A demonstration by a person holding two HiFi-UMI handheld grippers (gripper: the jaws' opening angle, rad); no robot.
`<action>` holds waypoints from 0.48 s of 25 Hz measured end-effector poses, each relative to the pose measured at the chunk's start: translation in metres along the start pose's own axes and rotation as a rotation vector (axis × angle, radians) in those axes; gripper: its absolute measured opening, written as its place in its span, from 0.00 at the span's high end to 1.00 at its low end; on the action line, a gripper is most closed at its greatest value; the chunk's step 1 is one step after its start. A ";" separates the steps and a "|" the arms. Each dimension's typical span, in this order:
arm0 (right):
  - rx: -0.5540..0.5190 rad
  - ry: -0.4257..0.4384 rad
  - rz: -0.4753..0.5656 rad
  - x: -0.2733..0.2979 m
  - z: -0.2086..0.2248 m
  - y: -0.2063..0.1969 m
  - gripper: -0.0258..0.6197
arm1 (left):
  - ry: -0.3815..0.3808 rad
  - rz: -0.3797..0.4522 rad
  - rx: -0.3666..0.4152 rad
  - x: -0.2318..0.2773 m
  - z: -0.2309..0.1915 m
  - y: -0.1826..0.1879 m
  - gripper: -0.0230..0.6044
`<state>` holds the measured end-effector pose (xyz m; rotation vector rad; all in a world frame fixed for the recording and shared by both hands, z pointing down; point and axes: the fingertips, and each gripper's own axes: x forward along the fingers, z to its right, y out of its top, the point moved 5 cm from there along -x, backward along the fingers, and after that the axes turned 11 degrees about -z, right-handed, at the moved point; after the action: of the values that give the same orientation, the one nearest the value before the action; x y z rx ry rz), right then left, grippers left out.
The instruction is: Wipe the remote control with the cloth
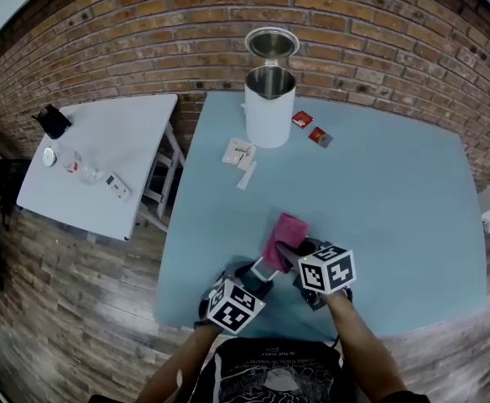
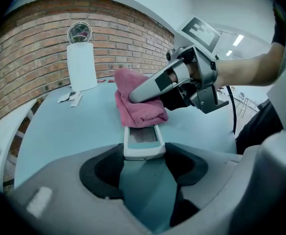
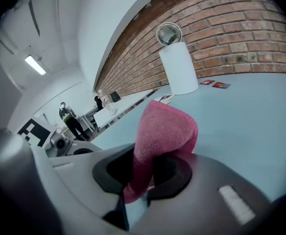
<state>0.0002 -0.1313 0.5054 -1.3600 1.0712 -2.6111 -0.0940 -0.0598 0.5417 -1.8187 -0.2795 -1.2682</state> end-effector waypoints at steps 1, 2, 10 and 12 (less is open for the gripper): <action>0.016 0.002 0.006 -0.001 0.003 0.000 0.85 | 0.001 0.000 -0.001 0.000 0.000 0.000 0.55; 0.029 0.003 0.011 -0.002 0.005 -0.001 0.85 | 0.001 0.001 -0.002 0.000 0.000 0.000 0.55; 0.146 -0.041 0.085 -0.010 0.035 0.006 0.85 | 0.003 0.006 0.000 0.001 0.000 -0.001 0.55; 0.202 -0.061 0.117 -0.014 0.045 0.007 0.85 | 0.005 0.008 0.000 0.001 0.000 -0.002 0.55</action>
<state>0.0397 -0.1584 0.5092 -1.2831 0.8262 -2.4981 -0.0941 -0.0590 0.5436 -1.8147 -0.2692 -1.2662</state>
